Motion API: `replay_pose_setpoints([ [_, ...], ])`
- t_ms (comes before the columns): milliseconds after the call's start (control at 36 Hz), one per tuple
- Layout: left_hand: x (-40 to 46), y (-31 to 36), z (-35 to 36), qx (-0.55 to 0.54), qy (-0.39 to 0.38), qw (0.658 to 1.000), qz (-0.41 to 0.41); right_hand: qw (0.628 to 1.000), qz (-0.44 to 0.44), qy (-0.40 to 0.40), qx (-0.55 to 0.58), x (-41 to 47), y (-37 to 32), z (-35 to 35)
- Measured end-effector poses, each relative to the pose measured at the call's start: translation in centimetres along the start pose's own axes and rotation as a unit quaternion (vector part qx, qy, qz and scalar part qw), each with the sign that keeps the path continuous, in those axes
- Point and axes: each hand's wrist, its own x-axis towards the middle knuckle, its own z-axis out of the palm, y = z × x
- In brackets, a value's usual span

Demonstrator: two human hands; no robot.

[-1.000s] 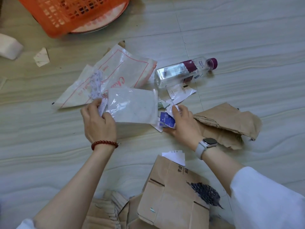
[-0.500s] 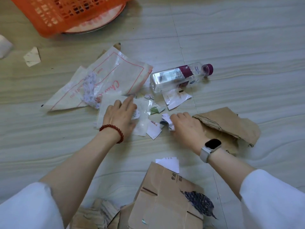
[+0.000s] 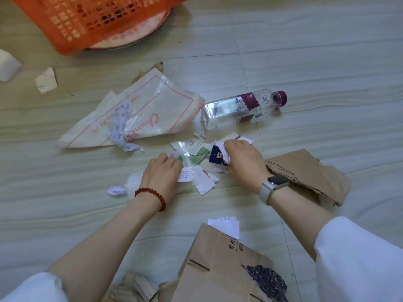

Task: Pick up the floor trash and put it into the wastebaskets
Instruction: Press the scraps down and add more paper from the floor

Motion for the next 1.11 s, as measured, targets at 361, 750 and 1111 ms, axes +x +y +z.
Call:
replay_pose_setpoints([
  [361,2.2,0.3,-0.8,-0.071,-0.069,0.991,0.090,0.996,0.052,-0.031,0.061,-2.4,0.0,0.1],
  [750,2.4,1.0,0.0,-0.082,-0.025,0.991,0.102,0.959,0.081,-0.105,0.252,-4.3,1.2,-1.9],
  [1111,-3.7,-0.7,-0.3,-0.278,0.020,0.943,-0.180,0.984,-0.083,-0.142,0.066,-5.0,-3.8,2.5],
])
